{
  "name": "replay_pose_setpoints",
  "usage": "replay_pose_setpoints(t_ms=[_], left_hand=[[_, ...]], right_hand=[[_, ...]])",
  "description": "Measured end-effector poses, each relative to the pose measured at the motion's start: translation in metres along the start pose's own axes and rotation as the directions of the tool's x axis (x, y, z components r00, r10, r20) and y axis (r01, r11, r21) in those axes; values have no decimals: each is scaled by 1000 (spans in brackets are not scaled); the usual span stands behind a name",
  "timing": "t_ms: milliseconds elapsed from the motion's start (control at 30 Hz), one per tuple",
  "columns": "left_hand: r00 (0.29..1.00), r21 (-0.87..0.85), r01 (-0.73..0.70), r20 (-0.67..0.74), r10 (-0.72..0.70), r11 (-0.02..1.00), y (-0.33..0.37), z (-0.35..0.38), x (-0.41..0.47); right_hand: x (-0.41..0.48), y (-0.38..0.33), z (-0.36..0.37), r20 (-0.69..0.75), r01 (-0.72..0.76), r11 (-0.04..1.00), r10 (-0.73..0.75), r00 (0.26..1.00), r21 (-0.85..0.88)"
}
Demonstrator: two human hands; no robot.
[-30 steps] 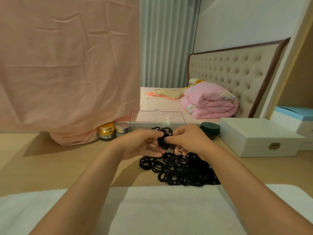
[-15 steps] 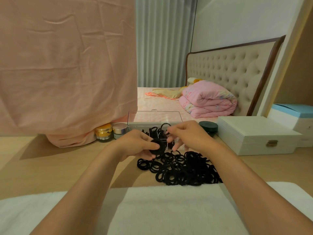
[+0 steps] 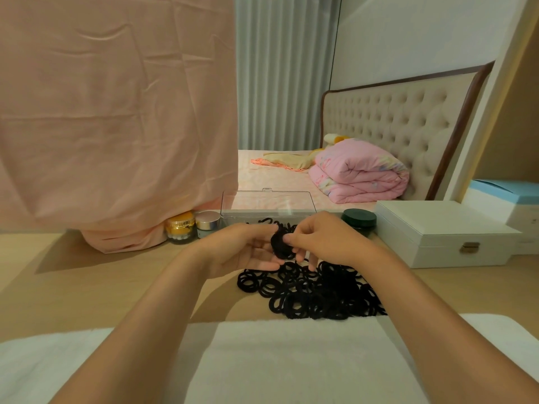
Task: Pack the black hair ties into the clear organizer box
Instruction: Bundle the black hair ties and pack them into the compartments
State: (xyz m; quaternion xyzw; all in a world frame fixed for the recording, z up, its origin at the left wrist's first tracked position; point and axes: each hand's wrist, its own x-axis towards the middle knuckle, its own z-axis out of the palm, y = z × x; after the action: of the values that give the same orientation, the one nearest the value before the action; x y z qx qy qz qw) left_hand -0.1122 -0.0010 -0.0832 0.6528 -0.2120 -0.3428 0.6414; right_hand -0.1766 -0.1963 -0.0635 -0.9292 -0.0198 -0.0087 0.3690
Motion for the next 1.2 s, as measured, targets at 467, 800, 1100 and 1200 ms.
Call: replay_pose_setpoints(t_ms=[467,800,1100,1200], left_hand=[[986,86,-133,-87,141,987,12,14,4],[842,636,-156,-315,439,756,33,23,62],[919,855,-8,-199,341,519,0,7,98],[920,871,-14,-182,347,492,-5,1,99]], right_hand=[[-3,7,-17,47,-5,889,-19,999,457],[38,25,-47,-227,-114,868,250,941,484],[81,35,-27,-326,-307,894,198,924,-327],[87,39,-21,-300,-319,845,199,933,-430]])
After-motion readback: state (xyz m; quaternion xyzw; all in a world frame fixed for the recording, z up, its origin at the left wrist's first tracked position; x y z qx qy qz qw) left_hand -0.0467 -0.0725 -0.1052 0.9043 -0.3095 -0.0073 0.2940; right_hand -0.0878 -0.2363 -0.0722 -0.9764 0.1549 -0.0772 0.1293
